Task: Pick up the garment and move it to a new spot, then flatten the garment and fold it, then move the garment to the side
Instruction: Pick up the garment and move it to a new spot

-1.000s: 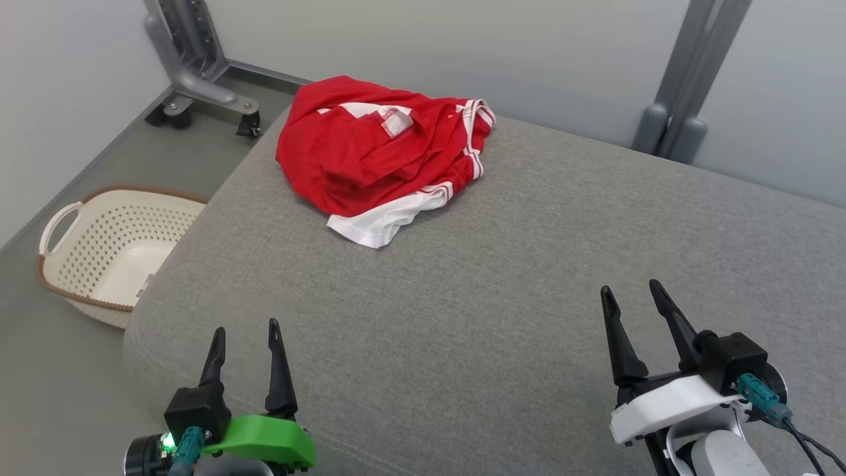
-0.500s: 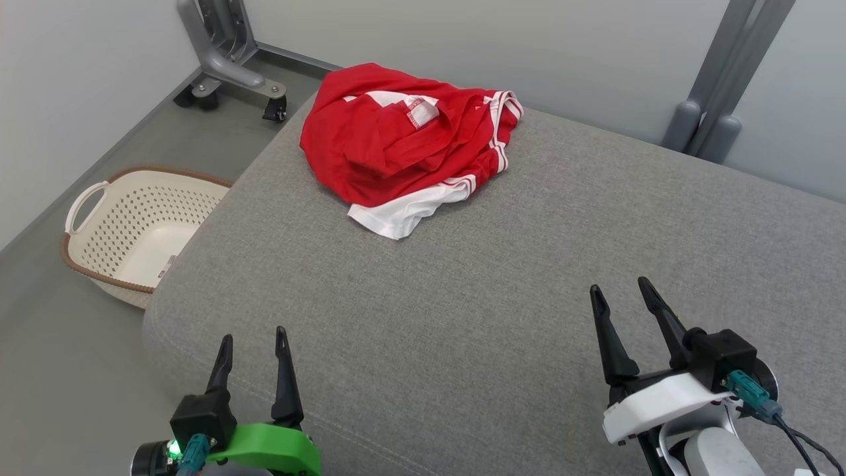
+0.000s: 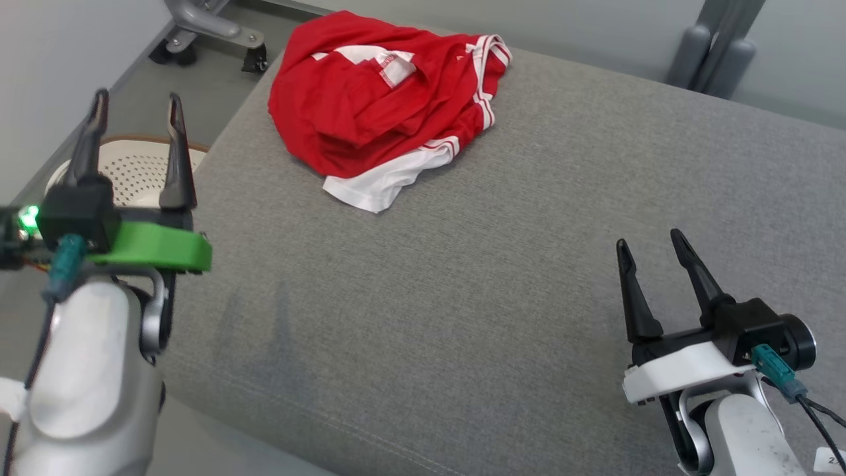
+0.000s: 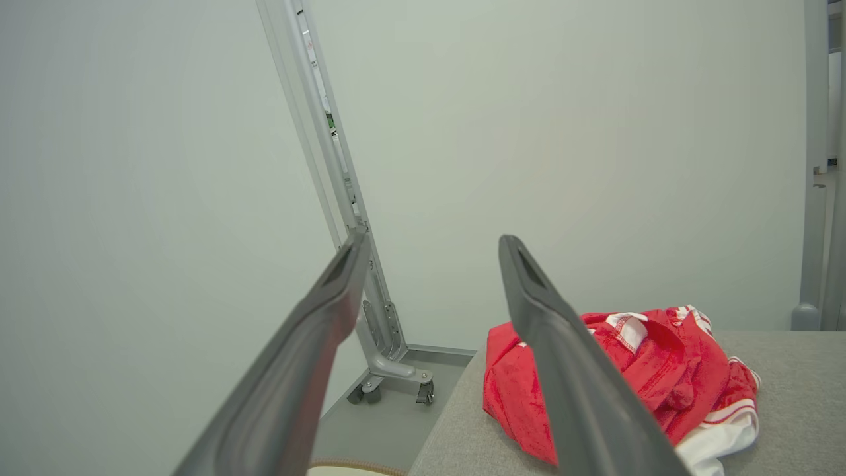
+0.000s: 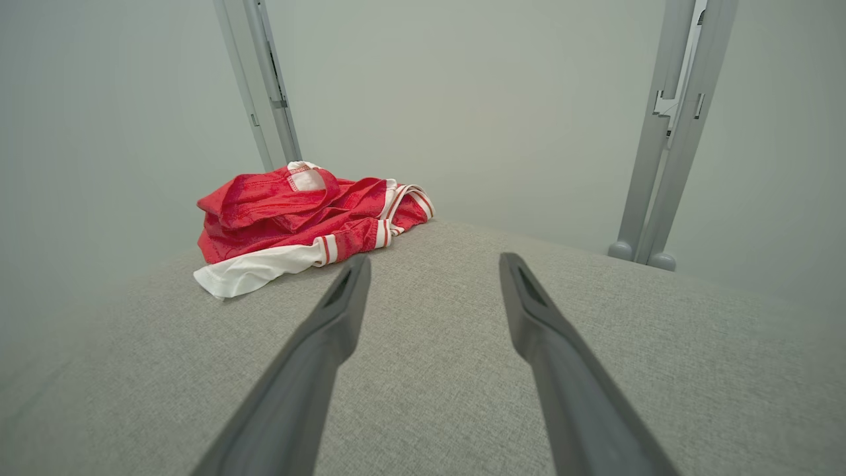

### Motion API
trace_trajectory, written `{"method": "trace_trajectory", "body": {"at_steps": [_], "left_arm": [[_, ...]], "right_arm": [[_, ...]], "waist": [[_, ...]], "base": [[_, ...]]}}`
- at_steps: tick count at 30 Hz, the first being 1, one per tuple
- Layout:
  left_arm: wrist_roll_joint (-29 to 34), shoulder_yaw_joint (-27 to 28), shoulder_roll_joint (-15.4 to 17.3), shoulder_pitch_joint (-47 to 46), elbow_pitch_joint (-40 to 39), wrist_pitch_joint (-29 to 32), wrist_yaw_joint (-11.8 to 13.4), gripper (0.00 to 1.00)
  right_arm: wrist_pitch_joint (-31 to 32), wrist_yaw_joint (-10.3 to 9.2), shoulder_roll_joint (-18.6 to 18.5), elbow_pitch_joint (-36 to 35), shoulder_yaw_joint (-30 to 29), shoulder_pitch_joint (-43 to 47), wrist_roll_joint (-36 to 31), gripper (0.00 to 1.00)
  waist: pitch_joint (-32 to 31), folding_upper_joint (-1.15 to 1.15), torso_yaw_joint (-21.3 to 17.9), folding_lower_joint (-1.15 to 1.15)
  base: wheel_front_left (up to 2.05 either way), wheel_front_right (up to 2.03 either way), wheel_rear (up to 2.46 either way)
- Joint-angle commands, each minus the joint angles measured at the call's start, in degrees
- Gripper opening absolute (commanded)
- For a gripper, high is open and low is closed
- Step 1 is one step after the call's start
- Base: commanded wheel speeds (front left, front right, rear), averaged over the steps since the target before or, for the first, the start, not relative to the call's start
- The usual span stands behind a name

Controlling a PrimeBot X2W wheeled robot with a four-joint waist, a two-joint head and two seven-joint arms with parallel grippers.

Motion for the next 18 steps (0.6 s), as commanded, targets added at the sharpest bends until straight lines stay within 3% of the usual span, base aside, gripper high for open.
{"method": "trace_trajectory", "body": {"at_steps": [1,3,5,10,18], "left_arm": [[0.79,-0.28,0.86,-3.7,1.95,0.79,-0.96,1.0],[1.01,-0.19,2.62,-8.97,4.96,2.04,-2.01,1.0],[-1.75,0.81,2.09,-12.99,8.58,3.35,-3.87,1.0],[-3.68,-0.61,4.3,-20.6,18.98,7.72,-7.23,1.0],[-8.49,-2.19,5.13,-24.86,33.06,14.02,-8.85,1.0]], "right_arm": [[-0.2,0.0,-0.33,-0.59,-0.47,-0.97,-0.93,1.0],[-0.2,0.0,-0.32,-1.26,-0.39,-2.07,-1.78,1.0],[-0.2,0.0,-0.32,-1.65,-0.4,-2.87,-2.46,1.0],[-0.2,-0.01,-0.3,-3.03,-1.09,-4.21,-3.84,1.0],[-0.2,-0.01,-0.28,-6.64,-3.06,-4.48,-5.3,1.0]], "waist": [[6.26,0.0,-6.24,0.0],[8.15,0.0,-8.35,0.0],[9.72,0.0,-10.43,0.0],[12.97,0.0,-14.81,0.0],[16.69,0.0,-18.04,0.0]], "base": [[0.0,0.0,0.0],[0.0,0.0,0.0],[0.0,0.0,0.0],[0.0,0.0,0.0],[0.0,0.0,0.0]]}}
